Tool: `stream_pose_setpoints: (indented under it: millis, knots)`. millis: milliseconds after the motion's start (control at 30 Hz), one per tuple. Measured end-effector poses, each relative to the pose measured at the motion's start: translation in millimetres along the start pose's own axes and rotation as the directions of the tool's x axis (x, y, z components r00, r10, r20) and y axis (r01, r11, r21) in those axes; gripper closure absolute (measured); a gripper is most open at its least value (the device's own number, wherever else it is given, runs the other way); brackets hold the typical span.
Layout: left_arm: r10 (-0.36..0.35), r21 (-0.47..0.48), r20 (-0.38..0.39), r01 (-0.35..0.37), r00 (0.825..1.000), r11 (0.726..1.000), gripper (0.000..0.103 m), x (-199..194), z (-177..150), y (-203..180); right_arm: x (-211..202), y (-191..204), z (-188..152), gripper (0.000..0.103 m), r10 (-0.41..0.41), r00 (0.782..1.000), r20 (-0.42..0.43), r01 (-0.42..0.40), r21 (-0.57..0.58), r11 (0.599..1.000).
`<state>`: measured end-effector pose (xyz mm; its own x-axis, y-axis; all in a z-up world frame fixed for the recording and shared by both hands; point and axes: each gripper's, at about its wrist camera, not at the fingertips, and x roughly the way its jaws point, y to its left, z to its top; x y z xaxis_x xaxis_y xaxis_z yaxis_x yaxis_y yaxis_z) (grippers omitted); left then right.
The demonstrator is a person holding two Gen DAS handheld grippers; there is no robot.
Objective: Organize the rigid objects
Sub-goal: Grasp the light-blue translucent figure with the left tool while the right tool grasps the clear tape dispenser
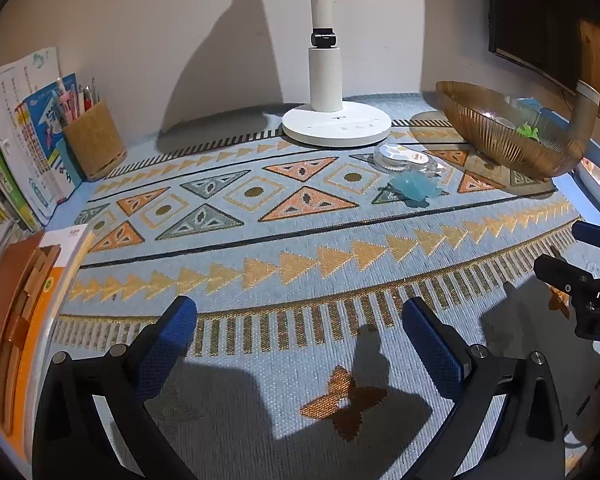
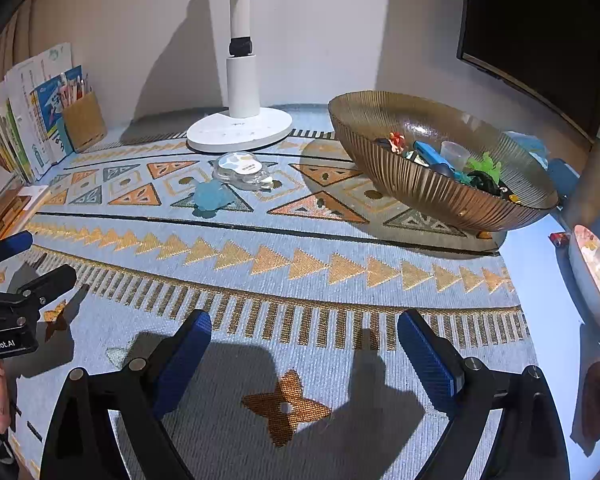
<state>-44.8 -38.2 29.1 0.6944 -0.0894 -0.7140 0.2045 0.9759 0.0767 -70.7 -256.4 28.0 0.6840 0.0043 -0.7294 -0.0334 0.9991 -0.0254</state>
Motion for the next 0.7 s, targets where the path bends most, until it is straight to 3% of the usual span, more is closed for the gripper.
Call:
stream_pose_setpoints:
  millis: [200,300,400,467,533,600,700]
  knots:
    - [-0.04,0.01,-0.016,0.041,0.999,0.999,0.001,1.4,2.1,-2.1,2.5,3.1,0.5,0.009,0.002,1.0,-0.016,-0.002,-0.003,1.0]
    - [-0.182,-0.012,-0.074,0.181,0.981,0.983,0.001,7.0,16.3,-3.0,9.0,-1.1,3.4,0.009,0.02,0.996,-0.09,-0.017,0.037,0.999]
    - [-0.268,0.005,-0.033,0.268,0.963,0.963,0.001,7.4,44.0,-11.8,11.2,-16.9,23.4,0.009,0.2,0.972,-0.126,-0.177,0.176,0.968]
    - [-0.302,0.042,-0.063,0.305,0.951,0.952,0.001,22.7,64.5,-25.4,14.8,-22.0,48.2,0.01,0.198,0.973,-0.116,-0.175,0.182,0.968]
    - [-0.306,0.084,-0.083,0.313,0.948,0.946,0.001,38.7,74.3,-38.9,22.0,-19.3,64.5,0.019,0.181,0.977,-0.108,-0.165,0.15,0.975]
    - [-0.286,0.131,-0.117,0.3,0.951,0.945,0.015,61.5,81.3,-53.6,38.7,-14.3,79.4,0.04,0.182,0.975,-0.125,-0.169,0.111,0.979]
    - [-0.324,0.126,-0.165,0.345,0.932,0.93,0.024,86.5,87.0,-64.2,63.2,-15.2,90.6,0.051,0.195,0.969,-0.153,-0.179,0.117,0.977]
